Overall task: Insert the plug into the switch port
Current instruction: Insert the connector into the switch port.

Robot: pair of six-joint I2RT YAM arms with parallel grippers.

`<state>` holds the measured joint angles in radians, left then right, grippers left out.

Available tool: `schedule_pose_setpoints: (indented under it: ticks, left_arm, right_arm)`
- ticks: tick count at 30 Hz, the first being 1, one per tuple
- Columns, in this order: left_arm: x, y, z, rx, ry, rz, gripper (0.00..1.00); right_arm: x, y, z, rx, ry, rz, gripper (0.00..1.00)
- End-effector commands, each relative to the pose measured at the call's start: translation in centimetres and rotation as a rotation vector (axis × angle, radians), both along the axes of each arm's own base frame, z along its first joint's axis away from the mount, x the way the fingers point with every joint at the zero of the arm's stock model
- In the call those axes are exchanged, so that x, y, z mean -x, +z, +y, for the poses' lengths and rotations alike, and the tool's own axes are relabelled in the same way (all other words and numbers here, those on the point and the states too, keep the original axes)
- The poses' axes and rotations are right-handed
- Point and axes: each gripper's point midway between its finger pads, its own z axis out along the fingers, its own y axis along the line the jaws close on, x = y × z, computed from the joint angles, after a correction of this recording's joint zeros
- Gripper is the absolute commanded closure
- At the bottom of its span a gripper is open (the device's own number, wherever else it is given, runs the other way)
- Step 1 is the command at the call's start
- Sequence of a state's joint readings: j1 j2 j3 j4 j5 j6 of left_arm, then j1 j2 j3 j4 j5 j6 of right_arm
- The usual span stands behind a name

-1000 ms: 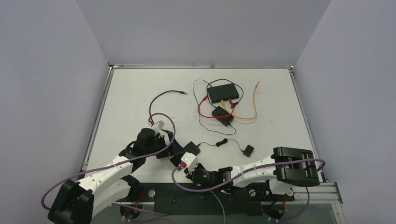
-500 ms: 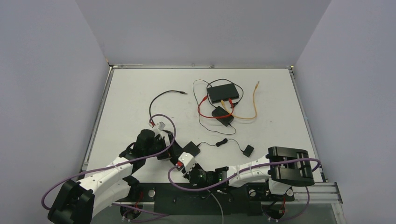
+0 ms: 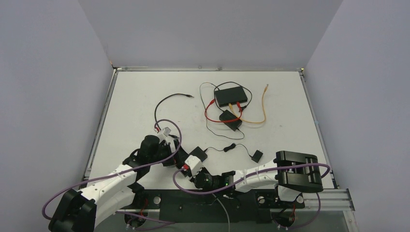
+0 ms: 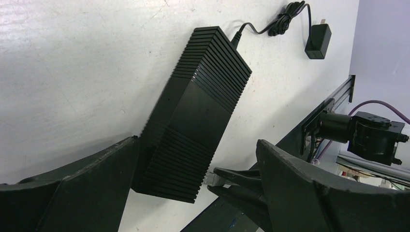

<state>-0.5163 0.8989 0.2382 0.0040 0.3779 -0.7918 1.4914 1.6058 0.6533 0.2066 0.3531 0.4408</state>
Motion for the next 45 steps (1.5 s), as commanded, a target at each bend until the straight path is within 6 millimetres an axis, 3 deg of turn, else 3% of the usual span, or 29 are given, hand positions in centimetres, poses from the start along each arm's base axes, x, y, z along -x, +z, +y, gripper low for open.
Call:
schedule_pose_setpoints:
  ticks: [1, 26, 45]
  left_arm:
    - [-0.1, 0.9, -0.5, 0.039, -0.019, -0.038, 0.11]
    - [0.7, 1.1, -0.7, 0.069, -0.027, -0.035, 0.11]
    - [1.3, 0.7, -0.7, 0.074, -0.024, -0.021, 0.11]
  right_arm:
    - [-1.0, 1.5, 1.4, -0.058, -0.049, -0.012, 1.0]
    - [-1.6, 1.6, 1.7, -0.042, -0.077, -0.029, 1.0]
    - [-1.6, 3.2, 1.6, -0.056, -0.113, -0.084, 1.0]
